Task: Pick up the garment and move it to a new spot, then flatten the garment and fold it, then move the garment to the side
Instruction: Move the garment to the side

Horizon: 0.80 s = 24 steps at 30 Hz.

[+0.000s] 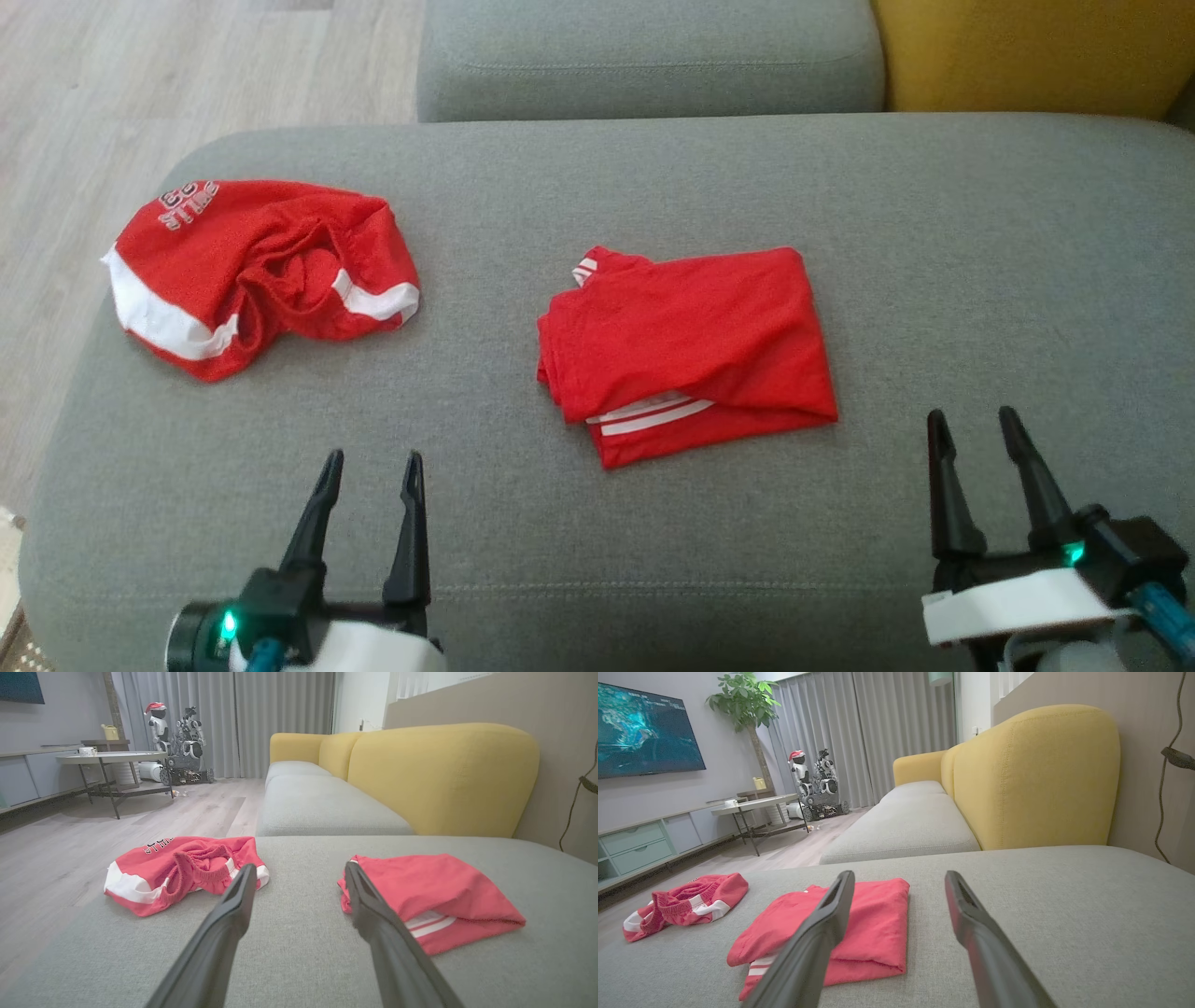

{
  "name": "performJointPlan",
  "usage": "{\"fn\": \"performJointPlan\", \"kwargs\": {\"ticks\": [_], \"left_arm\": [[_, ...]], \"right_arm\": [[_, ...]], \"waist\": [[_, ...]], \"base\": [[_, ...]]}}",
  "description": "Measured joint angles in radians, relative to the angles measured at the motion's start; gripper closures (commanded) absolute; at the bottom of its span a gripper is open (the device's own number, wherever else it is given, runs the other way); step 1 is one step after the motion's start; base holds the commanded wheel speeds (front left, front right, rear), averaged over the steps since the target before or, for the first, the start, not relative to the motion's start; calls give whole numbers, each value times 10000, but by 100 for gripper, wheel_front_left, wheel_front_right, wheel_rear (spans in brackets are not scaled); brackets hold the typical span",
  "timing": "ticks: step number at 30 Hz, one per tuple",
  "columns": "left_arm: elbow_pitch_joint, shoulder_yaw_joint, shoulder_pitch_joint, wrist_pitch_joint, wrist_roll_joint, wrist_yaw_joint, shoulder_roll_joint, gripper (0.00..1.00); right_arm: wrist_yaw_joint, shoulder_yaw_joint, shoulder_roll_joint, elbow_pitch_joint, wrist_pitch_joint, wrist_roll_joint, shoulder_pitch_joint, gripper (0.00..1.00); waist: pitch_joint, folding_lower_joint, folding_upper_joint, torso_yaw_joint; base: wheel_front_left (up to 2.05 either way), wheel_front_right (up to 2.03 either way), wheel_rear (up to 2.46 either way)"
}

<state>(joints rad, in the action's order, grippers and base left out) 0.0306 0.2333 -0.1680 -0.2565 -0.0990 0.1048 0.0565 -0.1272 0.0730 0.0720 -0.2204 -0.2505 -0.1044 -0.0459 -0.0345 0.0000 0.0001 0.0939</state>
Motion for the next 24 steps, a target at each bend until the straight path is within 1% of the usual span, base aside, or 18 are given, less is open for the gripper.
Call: {"fn": "performJointPlan", "kwargs": {"ticks": [5, 15, 17, 24], "left_arm": [[-263, -79, -256, 0, 347, -84, 13, 0], [-545, -268, -288, 0, 451, -100, 13, 0], [-577, -324, -287, 0, 451, -184, 13, 0], [-694, -472, -286, 0, 462, -259, 13, 0]], "right_arm": [[0, 111, -125, -44, 0, 27, -136, 0], [0, 247, -221, -138, 0, 29, -137, 0], [0, 247, -222, -163, 0, 29, -137, 0], [0, 322, -230, -180, 0, 27, -137, 0]], "waist": [[-101, 0, 0, -122], [-137, 0, 0, -170], [-133, 0, 0, -164], [-143, 0, 0, -124]], "base": [[0, 0, 0], [0, 0, 0], [0, 0, 0], [0, 0, 0]]}}
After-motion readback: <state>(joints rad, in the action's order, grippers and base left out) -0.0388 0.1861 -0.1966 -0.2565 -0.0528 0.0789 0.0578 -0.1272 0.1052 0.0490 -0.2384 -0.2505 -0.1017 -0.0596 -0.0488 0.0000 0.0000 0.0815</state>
